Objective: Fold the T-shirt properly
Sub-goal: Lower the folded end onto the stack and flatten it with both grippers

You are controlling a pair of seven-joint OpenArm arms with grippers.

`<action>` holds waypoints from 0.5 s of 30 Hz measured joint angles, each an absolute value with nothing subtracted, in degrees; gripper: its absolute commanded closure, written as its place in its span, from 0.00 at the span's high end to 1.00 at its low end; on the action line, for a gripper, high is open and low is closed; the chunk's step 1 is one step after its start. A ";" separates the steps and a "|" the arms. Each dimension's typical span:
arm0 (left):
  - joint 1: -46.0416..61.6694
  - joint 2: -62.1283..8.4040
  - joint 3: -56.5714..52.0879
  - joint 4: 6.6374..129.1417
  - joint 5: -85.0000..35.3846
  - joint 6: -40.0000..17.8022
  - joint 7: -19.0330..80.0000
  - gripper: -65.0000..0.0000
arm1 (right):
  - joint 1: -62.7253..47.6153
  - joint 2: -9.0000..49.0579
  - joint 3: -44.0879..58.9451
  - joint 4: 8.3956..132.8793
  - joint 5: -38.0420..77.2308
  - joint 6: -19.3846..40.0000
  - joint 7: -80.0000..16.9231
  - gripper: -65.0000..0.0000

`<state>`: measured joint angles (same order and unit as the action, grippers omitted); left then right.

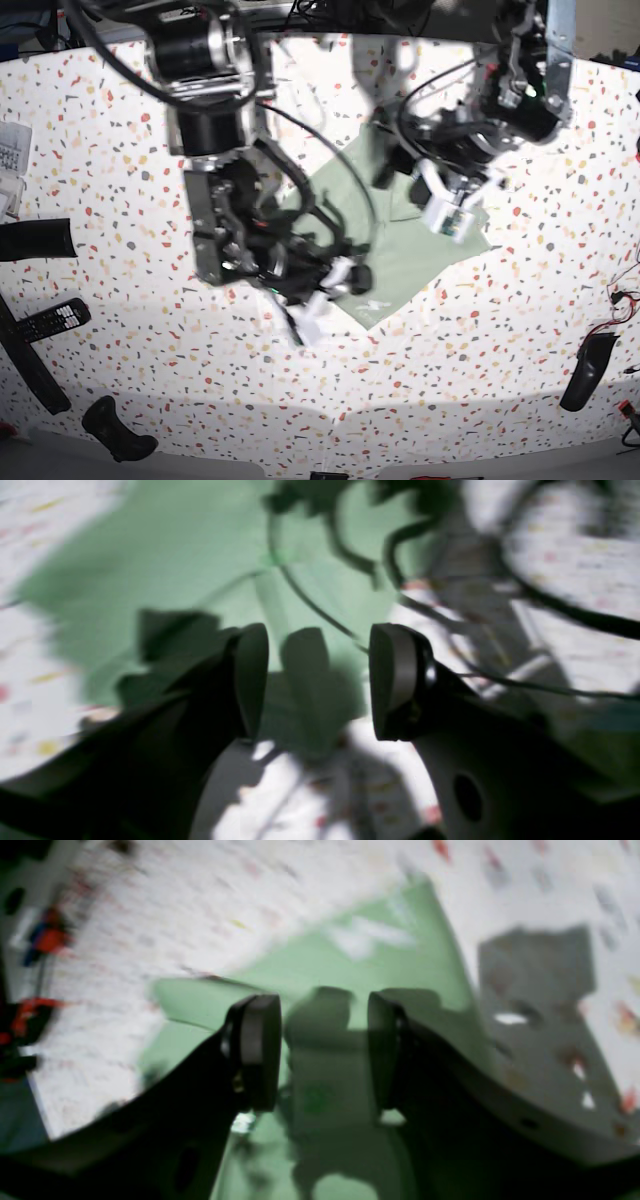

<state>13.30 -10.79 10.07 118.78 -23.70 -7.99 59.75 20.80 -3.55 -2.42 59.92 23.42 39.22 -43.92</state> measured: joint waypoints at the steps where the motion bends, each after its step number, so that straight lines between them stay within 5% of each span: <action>1: 13.80 -10.26 9.98 118.78 -24.29 -8.73 58.76 0.46 | 20.80 -2.90 -2.22 58.37 23.55 39.24 -43.18 0.42; 15: 21.71 -8.58 9.78 112.88 -26.76 -9.58 56.80 0.46 | 14.63 -2.72 -2.17 60.31 34.39 39.68 -48.56 0.42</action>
<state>21.71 -8.58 9.78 112.88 -26.76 -9.58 56.80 14.63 -2.72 -2.17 60.31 34.39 39.68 -48.56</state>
